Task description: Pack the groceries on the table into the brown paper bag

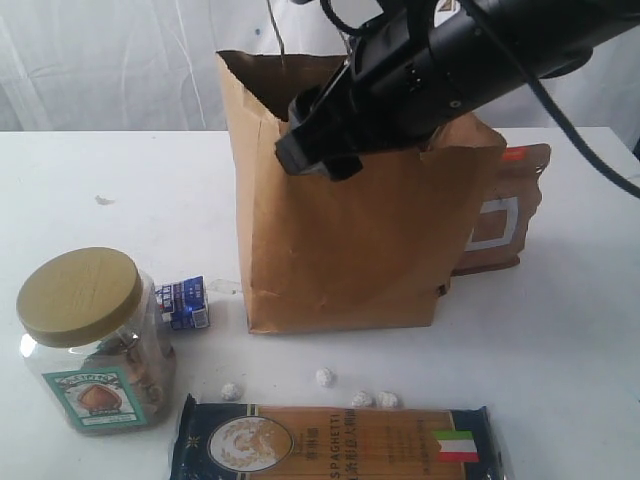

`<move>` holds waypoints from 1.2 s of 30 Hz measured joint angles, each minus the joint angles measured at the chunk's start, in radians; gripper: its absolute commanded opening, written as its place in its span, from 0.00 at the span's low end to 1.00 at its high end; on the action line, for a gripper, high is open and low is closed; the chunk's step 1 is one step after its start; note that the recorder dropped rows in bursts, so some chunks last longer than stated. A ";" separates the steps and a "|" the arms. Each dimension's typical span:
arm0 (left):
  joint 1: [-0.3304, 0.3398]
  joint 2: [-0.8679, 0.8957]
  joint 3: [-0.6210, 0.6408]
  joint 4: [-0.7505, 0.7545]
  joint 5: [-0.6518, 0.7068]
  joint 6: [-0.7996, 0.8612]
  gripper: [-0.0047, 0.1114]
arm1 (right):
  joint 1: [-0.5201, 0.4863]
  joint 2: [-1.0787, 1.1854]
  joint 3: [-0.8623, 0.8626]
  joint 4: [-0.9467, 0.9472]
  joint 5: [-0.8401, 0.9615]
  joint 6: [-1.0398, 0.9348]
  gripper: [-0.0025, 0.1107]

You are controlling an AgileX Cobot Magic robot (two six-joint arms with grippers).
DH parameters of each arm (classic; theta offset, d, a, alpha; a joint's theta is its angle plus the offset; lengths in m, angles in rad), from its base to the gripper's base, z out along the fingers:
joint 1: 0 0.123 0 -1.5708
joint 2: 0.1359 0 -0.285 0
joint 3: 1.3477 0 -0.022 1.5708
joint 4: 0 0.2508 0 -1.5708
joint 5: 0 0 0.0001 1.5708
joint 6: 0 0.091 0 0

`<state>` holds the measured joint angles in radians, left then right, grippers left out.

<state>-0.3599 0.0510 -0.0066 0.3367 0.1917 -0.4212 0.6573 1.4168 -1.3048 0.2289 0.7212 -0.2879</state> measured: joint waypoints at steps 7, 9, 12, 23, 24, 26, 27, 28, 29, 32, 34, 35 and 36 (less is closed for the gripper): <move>0.000 0.000 0.000 0.000 0.000 0.000 0.04 | 0.000 -0.007 0.000 0.001 0.005 0.020 0.31; 0.000 0.000 0.000 0.000 0.000 0.000 0.04 | 0.000 -0.007 0.000 0.002 0.008 0.028 0.19; 0.000 0.000 0.000 0.000 0.000 0.000 0.04 | 0.000 -0.007 0.000 0.002 0.015 0.035 0.04; 0.000 0.000 0.000 0.000 0.000 0.000 0.04 | 0.000 -0.007 0.000 -0.005 0.025 0.046 0.02; 0.000 0.000 0.000 0.000 0.000 0.000 0.04 | 0.000 -0.007 0.000 -0.005 0.029 0.050 0.02; 0.000 0.000 0.000 0.000 0.000 0.000 0.04 | 0.000 -0.007 0.000 -0.005 0.036 0.053 0.02; 0.000 0.000 0.000 0.000 0.000 0.000 0.04 | 0.000 -0.007 0.000 -0.005 0.038 0.055 0.02; 0.000 0.000 0.000 0.000 0.000 0.000 0.04 | 0.000 -0.009 0.000 -0.005 0.040 0.057 0.02; 0.000 0.000 0.000 0.000 0.000 0.000 0.04 | 0.000 -0.012 0.000 -0.005 0.042 0.059 0.02; 0.000 0.000 0.000 0.000 0.000 0.000 0.04 | 0.000 -0.026 0.000 -0.009 0.046 0.076 0.02; 0.000 0.000 0.000 0.000 0.000 0.000 0.04 | 0.000 -0.035 0.002 -0.012 0.051 0.080 0.02; 0.000 0.000 0.000 0.000 0.000 0.000 0.04 | 0.000 -0.038 0.002 -0.014 0.055 0.082 0.02; 0.000 0.000 0.000 0.000 0.000 0.000 0.04 | 0.000 -0.044 0.002 -0.018 0.059 0.084 0.02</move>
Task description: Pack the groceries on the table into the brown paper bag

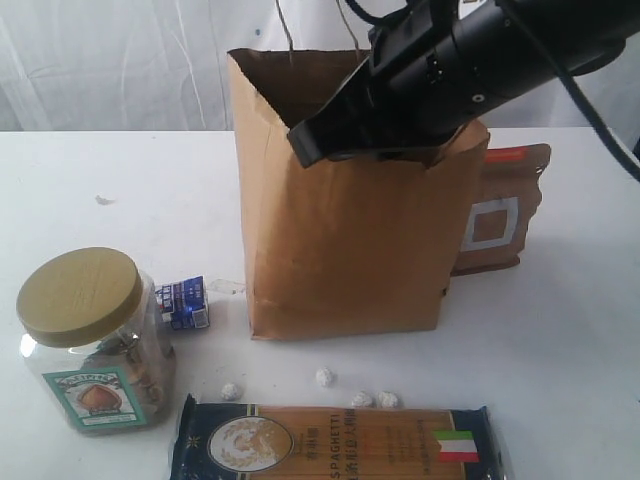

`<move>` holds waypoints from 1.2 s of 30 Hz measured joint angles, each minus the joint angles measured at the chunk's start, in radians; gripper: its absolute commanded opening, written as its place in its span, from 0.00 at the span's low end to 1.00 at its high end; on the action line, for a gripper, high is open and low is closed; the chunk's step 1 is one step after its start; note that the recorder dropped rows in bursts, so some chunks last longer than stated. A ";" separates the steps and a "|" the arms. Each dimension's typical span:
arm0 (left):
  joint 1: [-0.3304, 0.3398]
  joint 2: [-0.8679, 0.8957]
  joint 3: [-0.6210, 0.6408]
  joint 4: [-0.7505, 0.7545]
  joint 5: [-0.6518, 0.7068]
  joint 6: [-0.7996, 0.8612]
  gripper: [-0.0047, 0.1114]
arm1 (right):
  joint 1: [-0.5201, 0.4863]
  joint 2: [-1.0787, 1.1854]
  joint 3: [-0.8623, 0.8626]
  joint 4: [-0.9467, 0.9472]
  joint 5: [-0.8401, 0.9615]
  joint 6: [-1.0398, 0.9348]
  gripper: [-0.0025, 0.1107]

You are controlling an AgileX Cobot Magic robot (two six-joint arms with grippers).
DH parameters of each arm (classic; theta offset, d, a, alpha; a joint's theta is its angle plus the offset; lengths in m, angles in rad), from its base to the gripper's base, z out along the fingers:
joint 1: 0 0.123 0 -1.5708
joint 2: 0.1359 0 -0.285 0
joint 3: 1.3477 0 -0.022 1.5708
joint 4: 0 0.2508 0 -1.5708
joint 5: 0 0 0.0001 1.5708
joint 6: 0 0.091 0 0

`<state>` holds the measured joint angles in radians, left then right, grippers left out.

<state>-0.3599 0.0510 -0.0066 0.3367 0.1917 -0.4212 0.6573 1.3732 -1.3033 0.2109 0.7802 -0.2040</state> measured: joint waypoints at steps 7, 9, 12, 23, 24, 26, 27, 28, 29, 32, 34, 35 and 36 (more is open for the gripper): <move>0.000 0.000 0.000 0.000 0.000 0.000 0.04 | 0.000 -0.010 0.000 -0.015 0.018 0.002 0.03; 0.000 0.000 0.000 0.000 0.000 0.000 0.04 | 0.000 -0.010 0.000 -0.017 0.020 0.002 0.09; 0.000 0.000 0.000 0.000 0.000 0.000 0.04 | 0.000 -0.010 0.000 -0.017 0.024 0.002 0.19; 0.000 0.000 0.000 0.000 0.000 0.000 0.04 | 0.000 -0.012 0.000 -0.030 0.027 0.002 0.40; 0.000 0.000 0.000 0.000 0.000 0.000 0.04 | 0.000 -0.014 0.000 -0.033 0.027 0.002 0.40; 0.000 0.000 0.000 0.000 0.000 0.000 0.04 | 0.000 -0.020 0.000 -0.040 0.027 0.002 0.40; 0.000 0.000 0.000 0.000 0.000 0.000 0.04 | 0.000 -0.025 0.000 -0.043 0.028 0.002 0.40; 0.000 0.000 0.000 0.000 0.000 0.000 0.04 | 0.000 -0.027 0.000 -0.045 0.030 0.004 0.40; 0.000 0.000 0.000 0.000 0.000 0.000 0.04 | 0.000 -0.032 0.000 -0.048 0.034 0.012 0.40; 0.000 0.000 0.000 0.000 0.000 0.000 0.04 | 0.000 -0.038 0.000 -0.059 0.055 0.021 0.39; 0.000 0.000 0.000 0.000 0.000 0.000 0.04 | 0.000 -0.040 0.000 -0.066 0.068 0.030 0.35; 0.000 0.000 0.000 0.000 0.000 0.000 0.04 | 0.000 -0.040 0.000 -0.071 0.074 0.035 0.32; 0.000 0.000 0.000 0.000 0.000 0.000 0.04 | 0.000 -0.041 0.000 -0.074 0.076 0.043 0.27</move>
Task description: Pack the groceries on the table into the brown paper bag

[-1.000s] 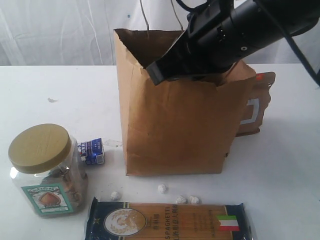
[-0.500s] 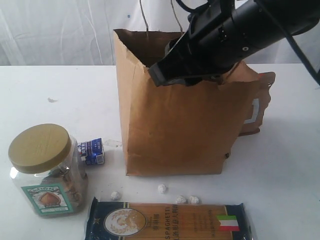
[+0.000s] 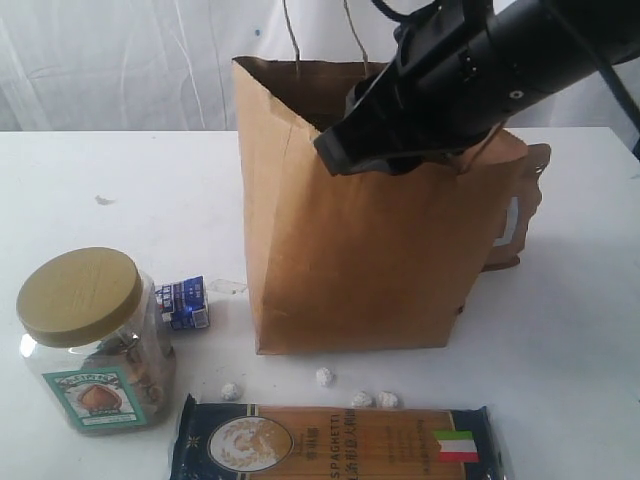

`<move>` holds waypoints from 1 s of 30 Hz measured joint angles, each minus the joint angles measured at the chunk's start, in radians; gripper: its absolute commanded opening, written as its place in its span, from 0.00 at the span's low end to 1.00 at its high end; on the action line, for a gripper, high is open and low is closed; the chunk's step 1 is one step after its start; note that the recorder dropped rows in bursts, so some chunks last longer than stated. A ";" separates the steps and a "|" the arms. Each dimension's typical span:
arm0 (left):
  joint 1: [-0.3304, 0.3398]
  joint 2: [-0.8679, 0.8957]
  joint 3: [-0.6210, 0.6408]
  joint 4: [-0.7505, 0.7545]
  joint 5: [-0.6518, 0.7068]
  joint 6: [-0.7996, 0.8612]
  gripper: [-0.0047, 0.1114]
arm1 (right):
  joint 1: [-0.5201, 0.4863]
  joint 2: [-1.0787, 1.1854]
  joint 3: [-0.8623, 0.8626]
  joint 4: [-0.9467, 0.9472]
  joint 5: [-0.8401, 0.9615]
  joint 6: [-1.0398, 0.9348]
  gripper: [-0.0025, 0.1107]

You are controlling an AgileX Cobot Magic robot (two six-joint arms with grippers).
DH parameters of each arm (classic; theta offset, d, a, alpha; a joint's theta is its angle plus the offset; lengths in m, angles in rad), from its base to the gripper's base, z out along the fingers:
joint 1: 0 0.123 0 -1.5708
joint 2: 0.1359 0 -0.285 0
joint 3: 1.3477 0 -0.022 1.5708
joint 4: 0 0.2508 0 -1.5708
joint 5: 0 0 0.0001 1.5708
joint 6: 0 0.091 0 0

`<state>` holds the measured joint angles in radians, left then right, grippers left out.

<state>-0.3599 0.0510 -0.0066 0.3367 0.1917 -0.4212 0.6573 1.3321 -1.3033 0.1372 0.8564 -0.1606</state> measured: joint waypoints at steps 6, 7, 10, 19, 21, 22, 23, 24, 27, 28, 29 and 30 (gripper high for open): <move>0.000 0.000 0.000 0.000 0.000 0.000 0.04 | 0.000 0.000 0.000 -0.012 -0.002 0.046 0.04; 0.000 0.000 0.000 0.000 0.000 0.000 0.04 | 0.000 0.000 0.002 -0.012 -0.007 0.049 0.02; 0.000 0.000 0.000 0.000 0.000 0.000 0.04 | 0.000 -0.002 0.024 -0.014 -0.034 0.064 0.02; 0.000 0.000 0.000 0.000 0.000 0.000 0.04 | 0.000 -0.006 0.096 -0.015 -0.133 0.089 0.02; 0.000 0.000 0.000 0.000 0.000 0.000 0.04 | 0.000 -0.008 0.100 -0.001 -0.135 0.089 0.02; 0.000 0.000 0.000 0.000 0.000 0.000 0.04 | 0.000 -0.008 0.100 0.007 -0.135 0.082 0.03; 0.000 0.000 0.000 0.000 0.000 0.000 0.04 | 0.000 -0.011 0.100 0.019 -0.133 0.067 0.06; 0.000 0.000 0.000 0.000 0.000 0.000 0.04 | 0.000 -0.011 0.100 0.030 -0.127 0.048 0.10; 0.000 0.000 0.000 0.000 0.000 0.000 0.04 | 0.000 -0.013 0.100 0.046 -0.100 -0.008 0.27; 0.000 0.000 0.000 0.000 0.000 0.000 0.04 | 0.000 -0.013 0.100 0.048 -0.090 -0.027 0.32; 0.000 0.000 0.000 0.000 0.000 0.000 0.04 | 0.000 -0.013 0.100 0.048 -0.083 -0.040 0.38; 0.000 0.000 0.000 0.000 0.000 0.000 0.04 | 0.000 -0.013 0.100 0.048 -0.075 -0.053 0.43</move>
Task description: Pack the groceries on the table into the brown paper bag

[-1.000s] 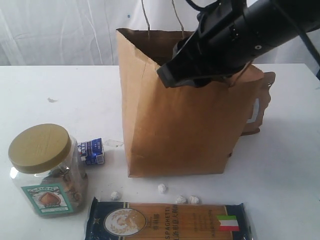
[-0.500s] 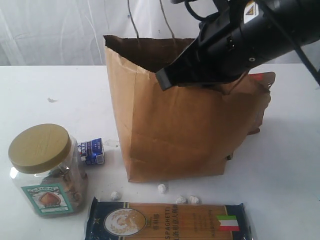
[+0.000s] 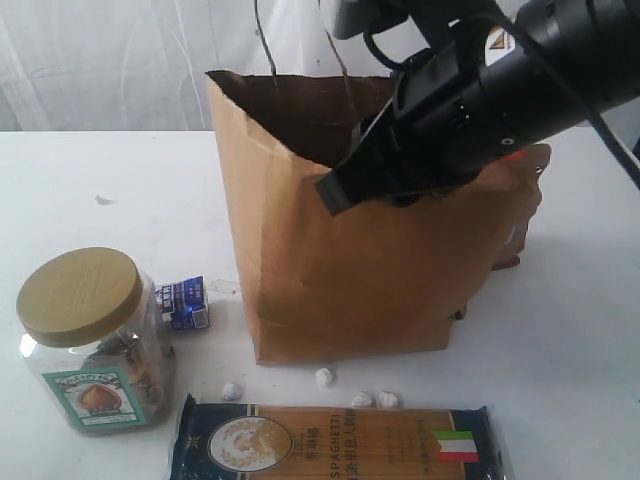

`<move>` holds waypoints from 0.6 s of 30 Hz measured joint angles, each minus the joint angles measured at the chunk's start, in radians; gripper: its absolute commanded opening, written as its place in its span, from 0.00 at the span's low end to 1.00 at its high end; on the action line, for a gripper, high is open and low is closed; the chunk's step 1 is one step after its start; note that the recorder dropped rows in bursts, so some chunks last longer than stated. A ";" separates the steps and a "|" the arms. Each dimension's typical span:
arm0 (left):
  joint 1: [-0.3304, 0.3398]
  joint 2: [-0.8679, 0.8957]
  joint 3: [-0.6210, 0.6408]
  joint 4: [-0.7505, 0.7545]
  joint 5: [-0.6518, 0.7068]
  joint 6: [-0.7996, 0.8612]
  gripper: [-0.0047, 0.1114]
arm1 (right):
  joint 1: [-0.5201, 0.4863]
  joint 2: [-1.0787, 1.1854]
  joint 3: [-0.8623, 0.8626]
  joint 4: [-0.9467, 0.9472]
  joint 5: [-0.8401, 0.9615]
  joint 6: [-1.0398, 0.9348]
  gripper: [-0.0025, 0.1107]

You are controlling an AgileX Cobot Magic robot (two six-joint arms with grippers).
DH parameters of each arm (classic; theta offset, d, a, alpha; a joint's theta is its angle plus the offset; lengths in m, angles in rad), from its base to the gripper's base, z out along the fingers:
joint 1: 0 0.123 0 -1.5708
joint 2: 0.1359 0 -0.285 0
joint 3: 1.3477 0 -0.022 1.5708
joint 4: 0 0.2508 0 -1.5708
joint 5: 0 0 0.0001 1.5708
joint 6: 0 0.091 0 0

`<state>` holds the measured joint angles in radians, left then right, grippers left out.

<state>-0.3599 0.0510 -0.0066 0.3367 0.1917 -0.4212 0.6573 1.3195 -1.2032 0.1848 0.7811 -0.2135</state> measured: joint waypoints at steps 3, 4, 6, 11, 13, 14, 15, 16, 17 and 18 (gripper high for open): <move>0.000 0.000 0.000 0.000 0.000 0.000 0.04 | 0.000 0.000 0.002 0.000 0.015 -0.030 0.49; 0.000 0.000 0.000 0.000 0.000 0.000 0.04 | 0.000 0.000 0.002 0.000 0.016 -0.036 0.49; 0.000 0.000 0.000 0.000 0.000 0.000 0.04 | 0.000 0.000 0.003 0.000 0.018 -0.052 0.49; 0.000 0.000 0.000 0.000 0.000 0.000 0.04 | 0.000 0.000 0.003 -0.007 0.020 -0.068 0.49; 0.000 0.000 0.000 0.000 0.000 0.000 0.04 | 0.000 0.000 0.003 -0.011 0.035 -0.092 0.49; 0.000 0.000 0.000 0.000 0.000 0.000 0.04 | 0.000 0.000 0.003 -0.011 0.042 -0.109 0.49; 0.000 0.000 0.000 0.000 0.000 0.000 0.04 | 0.000 0.000 0.003 -0.011 0.051 -0.126 0.49; 0.000 0.000 0.000 0.000 0.000 0.000 0.04 | 0.000 0.002 0.003 -0.013 0.063 -0.158 0.49; 0.000 0.000 0.000 0.000 0.000 0.000 0.04 | 0.000 0.004 0.003 -0.013 0.067 -0.174 0.49; 0.000 0.000 0.000 0.000 0.000 0.000 0.04 | 0.000 0.010 0.003 -0.013 0.072 -0.193 0.49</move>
<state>-0.3599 0.0510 -0.0066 0.3367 0.1917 -0.4212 0.6573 1.3298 -1.2004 0.1716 0.8526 -0.4067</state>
